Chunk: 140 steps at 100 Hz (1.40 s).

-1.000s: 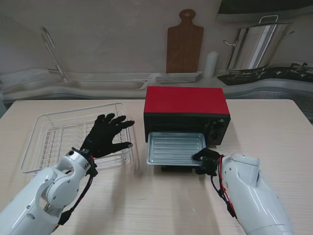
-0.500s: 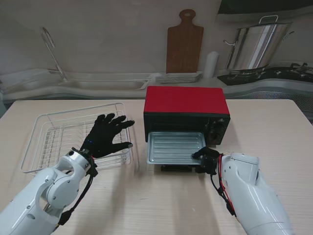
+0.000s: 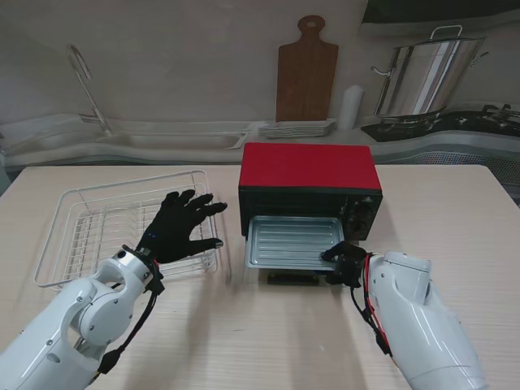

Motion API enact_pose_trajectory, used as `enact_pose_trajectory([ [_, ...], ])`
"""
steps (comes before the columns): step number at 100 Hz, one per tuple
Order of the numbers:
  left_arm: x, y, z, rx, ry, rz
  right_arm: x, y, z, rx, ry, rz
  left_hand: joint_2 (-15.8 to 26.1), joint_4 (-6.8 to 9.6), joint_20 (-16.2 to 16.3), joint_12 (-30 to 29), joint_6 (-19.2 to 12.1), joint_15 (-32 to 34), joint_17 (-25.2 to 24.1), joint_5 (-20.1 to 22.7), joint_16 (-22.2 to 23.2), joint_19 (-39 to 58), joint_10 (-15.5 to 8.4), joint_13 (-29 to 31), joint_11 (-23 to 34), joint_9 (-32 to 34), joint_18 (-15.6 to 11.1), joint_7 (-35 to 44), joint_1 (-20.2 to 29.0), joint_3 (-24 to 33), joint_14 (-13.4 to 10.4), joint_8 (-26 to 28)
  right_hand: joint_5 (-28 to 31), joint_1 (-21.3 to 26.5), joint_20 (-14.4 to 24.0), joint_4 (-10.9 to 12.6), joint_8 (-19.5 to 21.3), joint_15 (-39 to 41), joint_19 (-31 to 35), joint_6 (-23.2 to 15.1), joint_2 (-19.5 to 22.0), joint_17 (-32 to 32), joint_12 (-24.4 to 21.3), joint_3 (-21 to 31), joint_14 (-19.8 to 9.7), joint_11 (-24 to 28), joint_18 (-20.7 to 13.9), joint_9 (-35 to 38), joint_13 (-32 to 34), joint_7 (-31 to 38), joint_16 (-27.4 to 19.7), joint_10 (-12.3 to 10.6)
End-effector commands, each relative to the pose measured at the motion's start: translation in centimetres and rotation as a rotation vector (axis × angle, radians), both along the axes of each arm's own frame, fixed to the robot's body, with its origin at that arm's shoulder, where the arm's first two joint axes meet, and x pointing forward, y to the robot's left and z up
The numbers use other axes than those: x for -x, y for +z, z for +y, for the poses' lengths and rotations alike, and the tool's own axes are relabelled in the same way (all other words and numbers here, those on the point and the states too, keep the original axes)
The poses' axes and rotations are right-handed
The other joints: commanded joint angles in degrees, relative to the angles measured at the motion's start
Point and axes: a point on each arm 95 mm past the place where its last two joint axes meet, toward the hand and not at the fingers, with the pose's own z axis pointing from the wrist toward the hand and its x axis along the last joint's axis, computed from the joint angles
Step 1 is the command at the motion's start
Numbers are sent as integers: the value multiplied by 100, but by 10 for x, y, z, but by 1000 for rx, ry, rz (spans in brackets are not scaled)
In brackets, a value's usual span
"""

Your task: Slide the trays into the oven

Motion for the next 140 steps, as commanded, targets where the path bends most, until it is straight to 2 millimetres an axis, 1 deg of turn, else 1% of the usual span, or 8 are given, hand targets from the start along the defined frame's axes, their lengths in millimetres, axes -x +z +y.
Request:
enact_pose_trajectory([
  [1,2,-3,-5,-10,-18,16,5,-9,4,-13,4,19,277,205,-137,-127,-63,-148,-62,-123,-109,-360,-62,-199,-128,-186,-160,-85,68,-163,-159,-114,205,480,115,-54,285,139,149,-604,213,-331,57,439,52,158,-341,-39,347,819,75,42],
  [3,2,-3,-5,-13,-20,16,5,-9,4,-14,3,19,280,205,-143,-130,-70,-156,-63,-128,-116,-365,-54,-209,-129,-185,-171,-86,67,-164,-162,-114,205,480,115,-54,285,134,149,-604,212,-331,57,439,56,157,-341,-40,338,819,74,44],
  [9,2,-3,-7,-22,-29,15,5,-9,4,-17,1,21,279,204,-181,-157,-132,-197,-53,-130,-161,-392,-87,-236,-155,-213,-218,-88,62,-171,-286,-117,200,480,113,-55,285,128,144,-602,218,-334,57,438,56,158,-345,-39,328,817,72,41],
  [18,2,-4,-8,-39,-44,11,4,-9,4,-21,-4,23,278,203,-262,-196,-190,-256,-41,-159,-236,-453,-123,-295,-187,-247,-261,-97,50,-186,-367,-124,199,481,110,-56,285,130,137,-601,217,-335,58,437,77,158,-338,-41,335,816,72,44],
  [39,3,-4,-11,-60,-63,-6,4,-8,5,-22,-13,29,238,210,-399,-217,-172,-271,-10,-166,-306,-527,-128,-297,-171,-247,-259,-95,57,-199,-346,-122,200,480,109,-60,286,127,135,-601,219,-335,59,438,57,158,-348,-42,335,816,70,47],
  [69,3,-4,-13,-61,-80,-9,3,-8,8,-27,-25,41,245,215,-499,-222,-174,-282,3,-183,-337,-549,-126,-310,-163,-267,-263,-110,45,-209,-368,-121,193,479,107,-65,285,124,127,-600,230,-335,61,432,50,159,-359,-52,327,814,67,43],
  [128,4,-3,-12,-56,-81,-8,-1,-7,17,-24,-26,51,254,218,-603,-229,-179,-313,6,-208,-355,-543,-133,-322,-173,-292,-267,-131,35,-226,-373,-121,163,473,88,-75,280,87,90,-596,263,-345,65,413,76,152,-367,-84,278,799,52,32],
  [140,4,-3,-11,-53,-80,-9,-2,-7,18,-22,-28,54,251,220,-619,-227,-171,-316,7,-208,-356,-541,-121,-323,-172,-289,-269,-132,42,-225,-373,-121,150,472,79,-76,273,76,72,-596,271,-353,63,410,37,144,-363,-89,286,790,46,35],
])
